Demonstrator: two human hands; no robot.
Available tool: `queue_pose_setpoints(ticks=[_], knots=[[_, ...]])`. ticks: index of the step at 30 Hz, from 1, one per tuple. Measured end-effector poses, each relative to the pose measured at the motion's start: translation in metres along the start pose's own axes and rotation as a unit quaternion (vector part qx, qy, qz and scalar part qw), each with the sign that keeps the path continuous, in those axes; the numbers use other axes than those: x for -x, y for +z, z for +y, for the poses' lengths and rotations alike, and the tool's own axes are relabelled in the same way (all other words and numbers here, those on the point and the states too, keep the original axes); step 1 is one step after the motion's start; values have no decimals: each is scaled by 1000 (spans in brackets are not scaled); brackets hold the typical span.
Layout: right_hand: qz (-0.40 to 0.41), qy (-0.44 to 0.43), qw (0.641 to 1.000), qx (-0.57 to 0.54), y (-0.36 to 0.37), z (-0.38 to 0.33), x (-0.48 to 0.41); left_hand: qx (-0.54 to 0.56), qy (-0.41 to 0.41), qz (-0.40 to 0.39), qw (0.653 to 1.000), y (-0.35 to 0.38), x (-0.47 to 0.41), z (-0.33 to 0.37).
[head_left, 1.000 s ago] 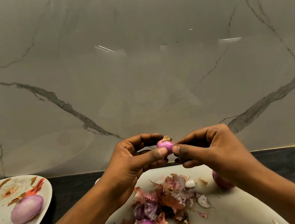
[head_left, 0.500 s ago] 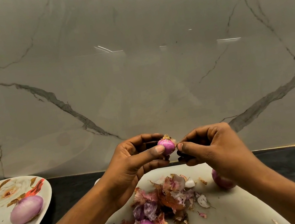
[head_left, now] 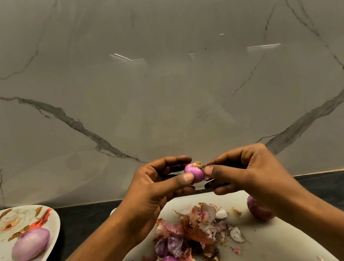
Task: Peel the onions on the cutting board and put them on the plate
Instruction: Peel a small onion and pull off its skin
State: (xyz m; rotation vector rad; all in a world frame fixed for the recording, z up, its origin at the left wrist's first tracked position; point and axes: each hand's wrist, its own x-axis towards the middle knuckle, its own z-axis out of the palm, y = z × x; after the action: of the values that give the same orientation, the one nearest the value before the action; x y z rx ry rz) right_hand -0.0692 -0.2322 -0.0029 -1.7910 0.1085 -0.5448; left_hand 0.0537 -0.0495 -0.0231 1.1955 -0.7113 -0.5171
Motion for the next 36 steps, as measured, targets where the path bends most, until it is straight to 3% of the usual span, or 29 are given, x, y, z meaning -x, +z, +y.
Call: queue_pose_setpoints(ticks=[19,28,36], knots=[[42,-17,998,50,-2,3,-4,40,-10,-38,998,-1,0,0],[-9,-14,1000,19,-1,-1,1,34,-9,-34,999,0,-3,-1],[-14,-31,997,63,1,0,2,15,-1,-3,1000,-1,-2,-3]])
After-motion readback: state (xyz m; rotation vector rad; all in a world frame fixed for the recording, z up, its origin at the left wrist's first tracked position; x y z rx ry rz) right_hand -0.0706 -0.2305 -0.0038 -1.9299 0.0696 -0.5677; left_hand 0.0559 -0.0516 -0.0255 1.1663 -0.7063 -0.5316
